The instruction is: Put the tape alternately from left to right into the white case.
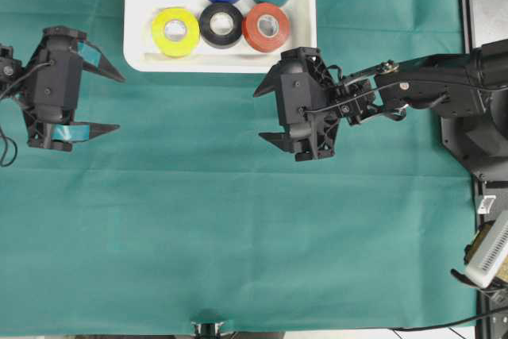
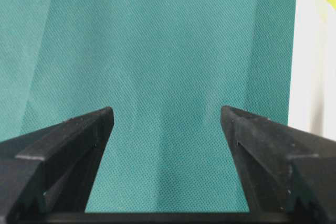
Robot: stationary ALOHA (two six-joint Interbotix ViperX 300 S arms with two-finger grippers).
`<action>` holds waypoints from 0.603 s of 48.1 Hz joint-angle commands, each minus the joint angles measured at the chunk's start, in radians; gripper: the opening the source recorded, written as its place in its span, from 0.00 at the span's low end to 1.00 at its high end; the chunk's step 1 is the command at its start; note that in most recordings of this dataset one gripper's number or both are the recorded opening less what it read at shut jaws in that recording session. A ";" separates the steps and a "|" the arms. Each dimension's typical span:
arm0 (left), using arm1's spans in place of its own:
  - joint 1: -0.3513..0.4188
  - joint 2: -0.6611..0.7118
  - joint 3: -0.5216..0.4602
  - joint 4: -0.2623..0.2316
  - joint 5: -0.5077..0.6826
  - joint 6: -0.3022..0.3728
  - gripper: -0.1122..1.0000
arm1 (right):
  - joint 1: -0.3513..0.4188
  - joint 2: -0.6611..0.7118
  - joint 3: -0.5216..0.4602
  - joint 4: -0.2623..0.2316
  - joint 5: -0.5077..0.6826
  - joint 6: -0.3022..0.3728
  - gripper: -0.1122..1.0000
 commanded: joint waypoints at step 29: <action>-0.003 -0.109 0.018 -0.002 -0.014 0.002 0.95 | 0.003 -0.081 -0.002 0.002 0.028 0.000 0.88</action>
